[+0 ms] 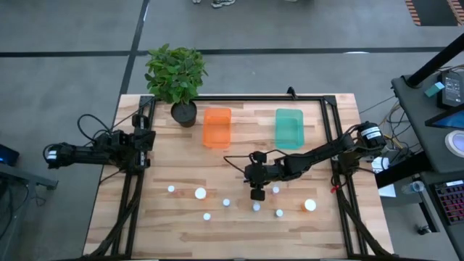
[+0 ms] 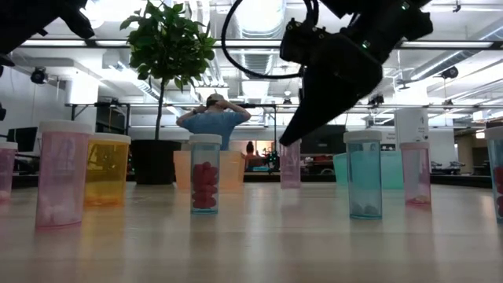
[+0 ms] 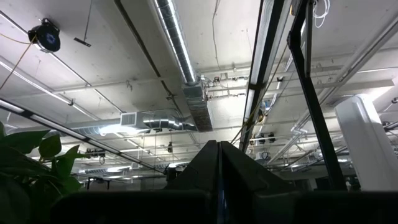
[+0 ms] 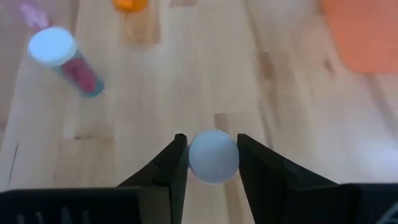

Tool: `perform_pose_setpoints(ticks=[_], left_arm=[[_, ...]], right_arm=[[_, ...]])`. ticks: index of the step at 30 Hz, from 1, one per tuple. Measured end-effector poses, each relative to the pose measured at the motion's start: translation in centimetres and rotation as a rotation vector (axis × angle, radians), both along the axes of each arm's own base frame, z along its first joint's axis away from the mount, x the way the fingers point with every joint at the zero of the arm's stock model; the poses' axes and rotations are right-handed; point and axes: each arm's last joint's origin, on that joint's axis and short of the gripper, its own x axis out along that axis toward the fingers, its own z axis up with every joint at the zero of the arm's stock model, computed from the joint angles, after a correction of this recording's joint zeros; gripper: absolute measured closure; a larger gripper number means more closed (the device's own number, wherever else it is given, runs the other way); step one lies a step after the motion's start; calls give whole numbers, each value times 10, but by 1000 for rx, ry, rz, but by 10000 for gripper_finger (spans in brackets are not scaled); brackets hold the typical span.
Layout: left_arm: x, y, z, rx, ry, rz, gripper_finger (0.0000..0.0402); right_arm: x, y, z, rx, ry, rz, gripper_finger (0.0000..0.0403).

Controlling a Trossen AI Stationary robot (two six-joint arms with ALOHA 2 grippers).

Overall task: Pick and place medicine bottles into bin by pill shape (circle, oval)
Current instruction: Put the top right pink tablet bottle into the green bin

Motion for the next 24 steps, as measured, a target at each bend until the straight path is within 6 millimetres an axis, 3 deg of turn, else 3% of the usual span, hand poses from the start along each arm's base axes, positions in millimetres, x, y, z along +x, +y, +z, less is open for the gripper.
perform_pose_setpoints(ticks=[6, 11, 24], left_arm=[[0, 0, 0, 0, 0, 0, 402], [0, 0, 0, 0, 0, 0, 402], [0, 0, 0, 0, -1, 0, 402]], right_arm=[[-2, -21, 24, -37, -6, -66, 283], [-11, -51, 51, -102, -18, -175, 285], [-73, -138, 99, -143, 9, -583, 284]])
